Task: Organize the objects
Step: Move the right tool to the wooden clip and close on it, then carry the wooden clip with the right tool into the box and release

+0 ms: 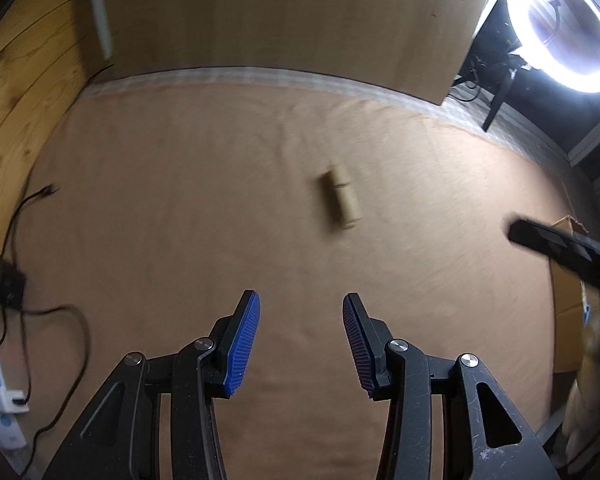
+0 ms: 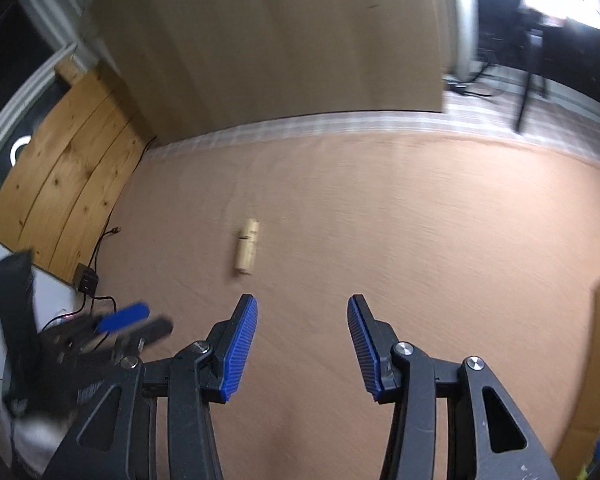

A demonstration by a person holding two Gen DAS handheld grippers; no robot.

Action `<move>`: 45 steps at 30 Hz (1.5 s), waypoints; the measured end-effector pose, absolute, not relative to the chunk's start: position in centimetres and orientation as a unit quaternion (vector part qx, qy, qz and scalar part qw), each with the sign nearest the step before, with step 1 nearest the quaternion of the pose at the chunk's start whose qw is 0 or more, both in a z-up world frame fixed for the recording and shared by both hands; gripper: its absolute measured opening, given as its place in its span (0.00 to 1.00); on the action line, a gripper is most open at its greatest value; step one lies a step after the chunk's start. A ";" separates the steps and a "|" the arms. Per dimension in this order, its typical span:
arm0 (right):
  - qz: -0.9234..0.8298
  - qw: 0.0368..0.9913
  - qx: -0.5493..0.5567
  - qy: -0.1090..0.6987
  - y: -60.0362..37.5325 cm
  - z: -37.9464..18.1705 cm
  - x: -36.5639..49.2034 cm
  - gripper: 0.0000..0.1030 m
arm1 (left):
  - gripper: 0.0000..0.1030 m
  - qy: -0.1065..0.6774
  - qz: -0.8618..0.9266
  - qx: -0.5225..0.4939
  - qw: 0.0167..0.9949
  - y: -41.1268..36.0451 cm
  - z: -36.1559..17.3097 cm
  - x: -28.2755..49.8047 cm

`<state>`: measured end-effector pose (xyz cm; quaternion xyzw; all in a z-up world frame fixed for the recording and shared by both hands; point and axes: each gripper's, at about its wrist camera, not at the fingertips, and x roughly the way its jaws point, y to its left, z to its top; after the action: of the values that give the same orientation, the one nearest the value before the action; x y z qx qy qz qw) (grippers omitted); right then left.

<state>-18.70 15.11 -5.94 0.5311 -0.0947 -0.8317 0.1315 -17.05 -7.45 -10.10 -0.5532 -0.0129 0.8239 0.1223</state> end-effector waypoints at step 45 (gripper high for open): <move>-0.836 0.094 0.538 -0.050 15.8 -6.7 -18.0 0.11 | 0.45 -0.014 0.829 -0.542 0.137 -9.3 -9.5 -12.1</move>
<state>-18.05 15.76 -6.68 0.5382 -0.0505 -0.8360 0.0942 -12.06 -9.29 -9.47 -0.5416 -0.0144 0.8293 0.1370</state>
